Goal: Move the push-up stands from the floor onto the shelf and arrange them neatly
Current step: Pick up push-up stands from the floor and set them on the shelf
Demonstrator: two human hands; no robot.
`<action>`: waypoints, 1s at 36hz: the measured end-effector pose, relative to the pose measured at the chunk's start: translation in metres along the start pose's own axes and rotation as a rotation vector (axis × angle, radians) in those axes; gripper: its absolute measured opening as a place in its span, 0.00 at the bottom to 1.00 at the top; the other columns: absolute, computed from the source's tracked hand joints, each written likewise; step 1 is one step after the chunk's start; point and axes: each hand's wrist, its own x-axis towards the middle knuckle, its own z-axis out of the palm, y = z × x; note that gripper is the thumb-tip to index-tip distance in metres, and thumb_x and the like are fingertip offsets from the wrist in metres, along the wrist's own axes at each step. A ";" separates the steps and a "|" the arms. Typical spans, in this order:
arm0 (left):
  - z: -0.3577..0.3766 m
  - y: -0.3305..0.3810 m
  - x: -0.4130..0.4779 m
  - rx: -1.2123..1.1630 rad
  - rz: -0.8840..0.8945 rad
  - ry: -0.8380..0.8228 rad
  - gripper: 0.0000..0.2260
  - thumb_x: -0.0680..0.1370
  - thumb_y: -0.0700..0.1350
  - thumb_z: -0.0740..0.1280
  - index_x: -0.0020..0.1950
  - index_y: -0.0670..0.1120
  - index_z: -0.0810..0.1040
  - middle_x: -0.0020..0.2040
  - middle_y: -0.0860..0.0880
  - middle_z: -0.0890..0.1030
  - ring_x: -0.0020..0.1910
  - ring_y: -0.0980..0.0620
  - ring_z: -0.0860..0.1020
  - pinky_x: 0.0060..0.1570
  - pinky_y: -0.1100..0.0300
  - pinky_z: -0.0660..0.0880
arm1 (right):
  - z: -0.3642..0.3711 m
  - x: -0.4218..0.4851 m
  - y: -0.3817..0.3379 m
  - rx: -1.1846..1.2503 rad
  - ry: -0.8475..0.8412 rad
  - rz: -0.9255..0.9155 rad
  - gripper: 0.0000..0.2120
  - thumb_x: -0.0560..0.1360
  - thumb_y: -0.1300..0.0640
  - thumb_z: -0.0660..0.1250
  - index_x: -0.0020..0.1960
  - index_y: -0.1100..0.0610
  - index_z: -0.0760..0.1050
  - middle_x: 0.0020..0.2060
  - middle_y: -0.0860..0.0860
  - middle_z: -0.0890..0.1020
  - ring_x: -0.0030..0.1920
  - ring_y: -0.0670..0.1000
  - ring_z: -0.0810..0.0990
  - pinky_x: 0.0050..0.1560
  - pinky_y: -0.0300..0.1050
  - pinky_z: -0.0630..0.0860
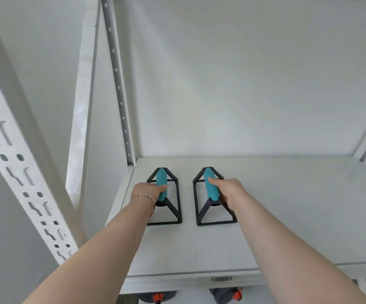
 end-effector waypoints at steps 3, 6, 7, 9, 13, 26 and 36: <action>0.002 -0.005 0.006 0.003 0.015 -0.003 0.07 0.69 0.46 0.76 0.42 0.47 0.80 0.40 0.45 0.81 0.37 0.46 0.77 0.36 0.60 0.72 | -0.001 0.003 0.004 -0.014 0.006 0.014 0.21 0.68 0.55 0.78 0.54 0.66 0.77 0.48 0.62 0.83 0.43 0.60 0.85 0.35 0.47 0.80; 0.003 -0.008 0.010 0.032 0.052 -0.007 0.09 0.70 0.48 0.75 0.46 0.47 0.82 0.42 0.45 0.82 0.39 0.46 0.78 0.39 0.59 0.73 | -0.005 0.009 0.009 -0.024 0.012 0.018 0.22 0.68 0.54 0.78 0.54 0.66 0.77 0.48 0.62 0.84 0.44 0.60 0.85 0.39 0.48 0.81; 0.004 -0.009 0.011 0.042 0.065 -0.001 0.10 0.70 0.48 0.75 0.48 0.46 0.83 0.43 0.45 0.82 0.39 0.46 0.78 0.39 0.59 0.73 | -0.006 0.010 0.010 -0.037 0.018 0.015 0.23 0.67 0.53 0.78 0.54 0.66 0.77 0.48 0.62 0.84 0.44 0.60 0.85 0.41 0.50 0.82; 0.005 -0.012 0.012 0.088 0.094 0.012 0.13 0.71 0.51 0.73 0.50 0.45 0.83 0.43 0.45 0.83 0.38 0.47 0.79 0.38 0.59 0.75 | -0.007 0.011 0.011 -0.077 0.040 0.001 0.24 0.66 0.51 0.78 0.53 0.66 0.77 0.47 0.61 0.84 0.44 0.59 0.85 0.47 0.52 0.83; 0.009 -0.016 -0.001 0.221 0.202 0.093 0.16 0.75 0.51 0.69 0.59 0.44 0.80 0.46 0.48 0.82 0.37 0.51 0.77 0.40 0.61 0.71 | -0.006 -0.006 0.009 -0.296 0.137 -0.125 0.17 0.70 0.47 0.74 0.44 0.62 0.78 0.40 0.56 0.82 0.37 0.55 0.80 0.39 0.45 0.77; 0.042 -0.046 -0.098 0.861 0.612 0.263 0.27 0.79 0.53 0.61 0.74 0.43 0.61 0.74 0.43 0.63 0.73 0.44 0.61 0.70 0.52 0.62 | -0.051 -0.087 0.054 -0.874 0.276 -0.777 0.27 0.74 0.48 0.69 0.69 0.59 0.69 0.61 0.56 0.77 0.60 0.59 0.74 0.56 0.52 0.74; 0.097 -0.085 -0.221 1.046 0.680 0.298 0.29 0.80 0.54 0.57 0.77 0.44 0.54 0.78 0.44 0.57 0.77 0.45 0.52 0.75 0.51 0.52 | -0.150 -0.153 0.118 -1.068 0.317 -1.098 0.30 0.70 0.50 0.73 0.68 0.61 0.71 0.60 0.56 0.78 0.62 0.59 0.76 0.61 0.53 0.74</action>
